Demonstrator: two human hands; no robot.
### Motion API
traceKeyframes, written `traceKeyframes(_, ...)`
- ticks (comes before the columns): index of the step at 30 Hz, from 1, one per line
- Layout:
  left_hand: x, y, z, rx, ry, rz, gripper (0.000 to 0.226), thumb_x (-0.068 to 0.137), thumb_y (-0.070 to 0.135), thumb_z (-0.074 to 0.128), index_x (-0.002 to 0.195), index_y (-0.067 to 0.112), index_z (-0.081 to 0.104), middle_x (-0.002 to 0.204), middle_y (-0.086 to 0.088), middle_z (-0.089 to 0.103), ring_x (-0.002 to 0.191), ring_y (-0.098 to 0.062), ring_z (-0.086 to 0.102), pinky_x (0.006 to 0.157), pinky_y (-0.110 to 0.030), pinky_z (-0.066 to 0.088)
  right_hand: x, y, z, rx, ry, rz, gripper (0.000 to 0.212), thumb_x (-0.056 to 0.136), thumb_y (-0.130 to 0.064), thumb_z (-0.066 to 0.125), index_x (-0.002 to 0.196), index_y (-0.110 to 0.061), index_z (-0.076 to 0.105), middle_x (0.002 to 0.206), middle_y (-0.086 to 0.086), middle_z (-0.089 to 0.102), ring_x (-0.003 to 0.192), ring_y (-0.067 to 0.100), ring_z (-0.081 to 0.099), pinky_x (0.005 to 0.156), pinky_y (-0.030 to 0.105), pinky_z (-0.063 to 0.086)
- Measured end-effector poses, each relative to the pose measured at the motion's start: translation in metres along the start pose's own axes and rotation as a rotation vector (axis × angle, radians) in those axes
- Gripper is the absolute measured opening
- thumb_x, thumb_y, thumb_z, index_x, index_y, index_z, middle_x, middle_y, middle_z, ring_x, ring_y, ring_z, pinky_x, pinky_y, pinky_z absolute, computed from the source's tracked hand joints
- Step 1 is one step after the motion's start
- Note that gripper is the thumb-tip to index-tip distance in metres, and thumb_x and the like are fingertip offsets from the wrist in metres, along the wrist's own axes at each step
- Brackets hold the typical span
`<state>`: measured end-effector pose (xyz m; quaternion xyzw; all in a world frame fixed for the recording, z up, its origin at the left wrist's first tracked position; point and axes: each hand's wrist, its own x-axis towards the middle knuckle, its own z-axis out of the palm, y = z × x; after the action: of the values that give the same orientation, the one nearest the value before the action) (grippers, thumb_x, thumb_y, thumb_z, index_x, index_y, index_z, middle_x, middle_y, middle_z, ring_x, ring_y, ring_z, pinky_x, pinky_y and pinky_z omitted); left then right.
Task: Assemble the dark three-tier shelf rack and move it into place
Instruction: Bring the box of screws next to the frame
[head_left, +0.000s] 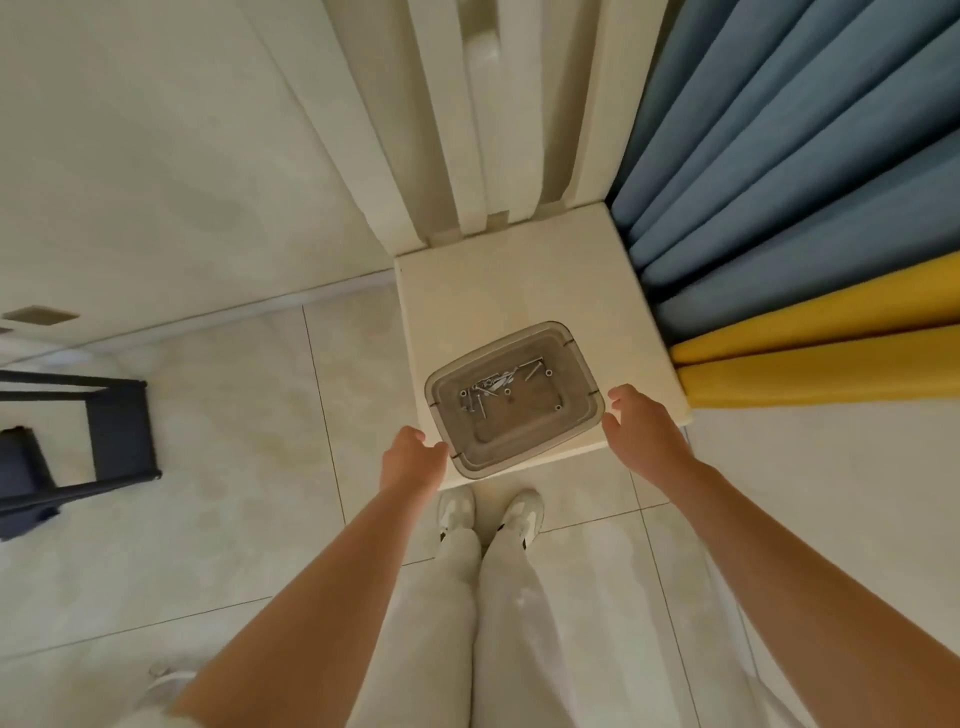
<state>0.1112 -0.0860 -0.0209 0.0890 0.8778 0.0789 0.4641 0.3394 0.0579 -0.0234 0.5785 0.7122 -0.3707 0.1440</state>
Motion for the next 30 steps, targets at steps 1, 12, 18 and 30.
traceKeyframes(1, 0.005, -0.001, 0.002, -0.027, -0.005, -0.028, 0.045, 0.098, 0.025, 0.055, 0.141, 0.012, 0.048, 0.139, -0.01, 0.055, 0.099, -0.023, 0.054, 0.081, -0.03, 0.041, 0.007, -0.001, 0.002, 0.019, -0.005, 0.009, 0.04, 0.102, -0.018, 0.049, 0.139, -0.007, 0.044, 0.136, 0.014, 0.057, 0.121, 0.03, 0.057, 0.094, 0.032, 0.047)
traceKeyframes(12, 0.051, -0.002, 0.021, -0.404, -0.11, -0.193, 0.049, 0.095, 0.015, 0.059, 0.142, 0.009, 0.046, 0.098, -0.008, 0.062, 0.091, -0.027, 0.063, 0.1, -0.046, 0.053, 0.072, -0.001, 0.015, 0.142, -0.067, 0.147, 0.046, 0.101, -0.019, 0.052, 0.144, -0.007, 0.04, 0.144, 0.015, 0.05, 0.117, 0.031, 0.058, 0.083, 0.028, 0.043)
traceKeyframes(18, 0.053, 0.013, 0.029, -0.446, -0.134, -0.162, 0.056, 0.092, 0.008, 0.061, 0.146, 0.008, 0.043, 0.121, -0.018, 0.064, 0.099, -0.03, 0.064, 0.095, -0.043, 0.052, 0.086, -0.013, 0.017, 0.177, -0.061, 0.094, 0.037, 0.101, -0.018, 0.052, 0.136, -0.007, 0.049, 0.121, 0.013, 0.064, 0.089, 0.02, 0.056, 0.065, 0.021, 0.041)
traceKeyframes(30, 0.011, 0.009, -0.004, -0.477, -0.024, -0.111, 0.034, 0.092, 0.003, 0.054, 0.125, 0.007, 0.058, 0.11, -0.017, 0.067, 0.104, -0.036, 0.067, 0.095, -0.05, 0.055, 0.057, -0.041, -0.008, 0.173, -0.052, 0.04, 0.033, 0.099, -0.016, 0.055, 0.13, -0.005, 0.056, 0.108, 0.01, 0.064, 0.088, 0.021, 0.055, 0.074, 0.027, 0.042)
